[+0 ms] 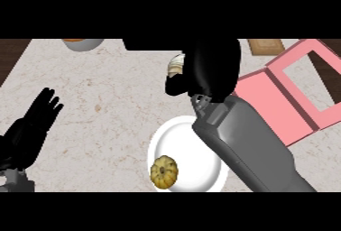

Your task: Pick the cupcake from the plate and place it in the cardboard box

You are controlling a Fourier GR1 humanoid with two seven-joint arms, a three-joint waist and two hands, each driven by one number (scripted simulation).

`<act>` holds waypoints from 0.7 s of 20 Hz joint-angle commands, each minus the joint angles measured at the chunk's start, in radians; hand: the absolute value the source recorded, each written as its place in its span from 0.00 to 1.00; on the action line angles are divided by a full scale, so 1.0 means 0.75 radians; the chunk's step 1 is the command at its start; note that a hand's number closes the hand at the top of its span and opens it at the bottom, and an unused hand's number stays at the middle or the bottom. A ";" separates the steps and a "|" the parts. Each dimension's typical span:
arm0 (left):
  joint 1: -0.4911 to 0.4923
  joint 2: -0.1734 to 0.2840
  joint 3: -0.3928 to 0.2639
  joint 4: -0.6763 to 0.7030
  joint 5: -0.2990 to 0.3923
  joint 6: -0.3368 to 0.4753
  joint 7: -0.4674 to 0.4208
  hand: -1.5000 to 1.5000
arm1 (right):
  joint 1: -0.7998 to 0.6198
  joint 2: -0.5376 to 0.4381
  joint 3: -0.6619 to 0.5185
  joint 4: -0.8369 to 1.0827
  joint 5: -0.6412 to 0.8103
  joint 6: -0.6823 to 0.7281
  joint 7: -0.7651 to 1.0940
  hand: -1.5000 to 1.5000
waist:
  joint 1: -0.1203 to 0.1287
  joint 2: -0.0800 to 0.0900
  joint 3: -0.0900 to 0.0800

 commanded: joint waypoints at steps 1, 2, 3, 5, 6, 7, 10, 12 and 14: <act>-0.013 0.003 0.008 0.026 -0.005 0.002 -0.003 0.50 | -0.034 -0.046 -0.081 -0.049 0.076 0.125 0.160 1.00 | -0.004 0.002 0.000; -0.016 0.015 0.030 0.000 0.022 0.005 0.027 0.50 | -0.013 -0.079 -0.117 -0.101 0.078 0.134 0.157 1.00 | -0.008 0.000 0.001; 0.000 0.047 0.044 -0.038 0.048 -0.031 0.042 0.50 | 0.011 -0.091 -0.140 -0.111 0.102 0.077 0.139 1.00 | 0.000 0.001 0.001; 0.010 0.005 0.003 -0.009 -0.003 -0.014 -0.009 0.50 | 0.000 -0.099 -0.180 -0.130 0.109 0.134 0.129 1.00 | -0.004 0.003 0.001; -0.026 0.010 0.015 0.014 0.009 0.002 0.026 0.50 | -0.044 -0.103 -0.223 -0.090 0.105 0.161 0.123 1.00 | -0.002 0.004 0.000; -0.025 0.011 0.013 0.011 0.018 -0.020 0.003 0.50 | -0.054 -0.109 -0.262 -0.026 0.091 0.144 0.079 1.00 | 0.005 0.007 0.000; 0.069 0.023 0.032 -0.095 0.037 -0.030 0.037 0.50 | 0.054 -0.244 -0.317 -0.094 0.055 0.203 -0.061 1.00 | 0.008 0.003 0.001; 0.093 -0.020 -0.010 -0.049 0.000 -0.039 -0.036 0.50 | 0.088 -0.244 -0.338 -0.047 0.056 0.161 -0.111 1.00 | 0.009 0.006 0.001; -0.021 0.047 0.056 -0.046 0.066 -0.034 0.081 0.50 | 0.097 -0.244 -0.352 0.001 0.084 0.074 -0.173 1.00 | 0.012 0.008 0.001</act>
